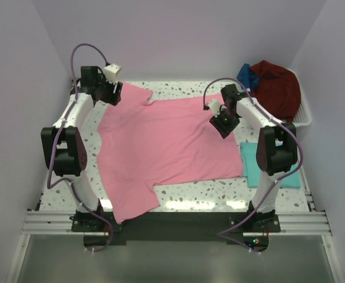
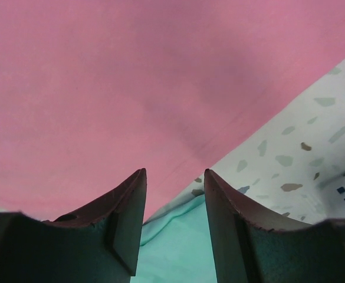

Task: Fold and stack the t-shirts
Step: Flatten the tshirt out, then fold the tshirt

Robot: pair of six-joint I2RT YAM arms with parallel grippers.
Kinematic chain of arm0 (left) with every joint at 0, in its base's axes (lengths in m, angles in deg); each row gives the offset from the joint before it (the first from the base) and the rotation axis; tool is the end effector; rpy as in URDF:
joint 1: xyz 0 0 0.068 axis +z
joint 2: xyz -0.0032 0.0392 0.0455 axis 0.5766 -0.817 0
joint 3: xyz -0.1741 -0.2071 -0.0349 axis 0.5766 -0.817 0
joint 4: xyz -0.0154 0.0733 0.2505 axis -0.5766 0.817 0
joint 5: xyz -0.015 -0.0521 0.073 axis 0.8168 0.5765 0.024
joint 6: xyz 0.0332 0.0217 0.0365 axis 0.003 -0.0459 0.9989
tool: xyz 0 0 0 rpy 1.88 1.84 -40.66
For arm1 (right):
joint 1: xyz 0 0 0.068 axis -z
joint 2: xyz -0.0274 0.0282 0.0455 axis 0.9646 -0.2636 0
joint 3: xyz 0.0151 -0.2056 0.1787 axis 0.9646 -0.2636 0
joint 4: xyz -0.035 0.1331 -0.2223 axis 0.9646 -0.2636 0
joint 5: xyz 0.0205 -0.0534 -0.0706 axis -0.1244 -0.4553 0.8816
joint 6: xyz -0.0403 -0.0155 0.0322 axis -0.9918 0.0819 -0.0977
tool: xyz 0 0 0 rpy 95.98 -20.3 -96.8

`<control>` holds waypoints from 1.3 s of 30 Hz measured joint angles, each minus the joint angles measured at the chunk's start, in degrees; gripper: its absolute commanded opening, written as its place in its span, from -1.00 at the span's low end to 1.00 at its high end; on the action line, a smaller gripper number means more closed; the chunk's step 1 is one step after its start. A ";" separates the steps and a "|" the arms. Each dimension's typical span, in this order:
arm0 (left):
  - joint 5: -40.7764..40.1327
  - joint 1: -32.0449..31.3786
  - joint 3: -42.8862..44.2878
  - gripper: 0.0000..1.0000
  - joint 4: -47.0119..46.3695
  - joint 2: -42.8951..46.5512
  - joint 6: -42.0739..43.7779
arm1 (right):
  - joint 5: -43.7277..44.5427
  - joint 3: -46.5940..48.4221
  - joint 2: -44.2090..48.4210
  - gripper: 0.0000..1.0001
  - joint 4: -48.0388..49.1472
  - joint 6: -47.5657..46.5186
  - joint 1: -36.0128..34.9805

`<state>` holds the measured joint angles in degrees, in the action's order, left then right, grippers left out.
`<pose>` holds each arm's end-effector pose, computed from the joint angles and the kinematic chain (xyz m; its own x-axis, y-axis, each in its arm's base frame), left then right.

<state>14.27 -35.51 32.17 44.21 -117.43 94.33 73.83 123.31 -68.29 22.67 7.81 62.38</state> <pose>0.4467 -0.0125 0.2863 -0.5131 0.3053 -0.8022 0.4117 0.9076 0.0820 0.3848 0.0869 0.2251 -0.6471 -0.7145 -0.2659 -0.7201 0.6874 -0.0947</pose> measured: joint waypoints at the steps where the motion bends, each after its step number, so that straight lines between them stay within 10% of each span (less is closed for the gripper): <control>1: 0.04 1.07 -2.10 0.34 0.74 1.07 0.00 | -0.02 -1.18 0.02 -0.06 0.00 -0.22 0.00; 13: -4.02 2.56 -7.17 0.33 9.84 -9.66 0.20 | 0.00 -9.27 -0.11 -0.06 0.87 -0.44 0.00; 28: -7.39 3.04 33.81 0.46 14.01 -35.04 1.31 | -3.04 4.28 -10.78 0.05 0.37 5.84 -0.63; 39: 11.23 4.04 11.67 0.62 15.54 -8.11 8.26 | -6.23 -3.43 10.67 0.04 -6.93 -4.24 -0.90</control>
<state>25.50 -31.47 43.84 59.75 -125.53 102.59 67.60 119.88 -57.63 15.74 3.57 61.48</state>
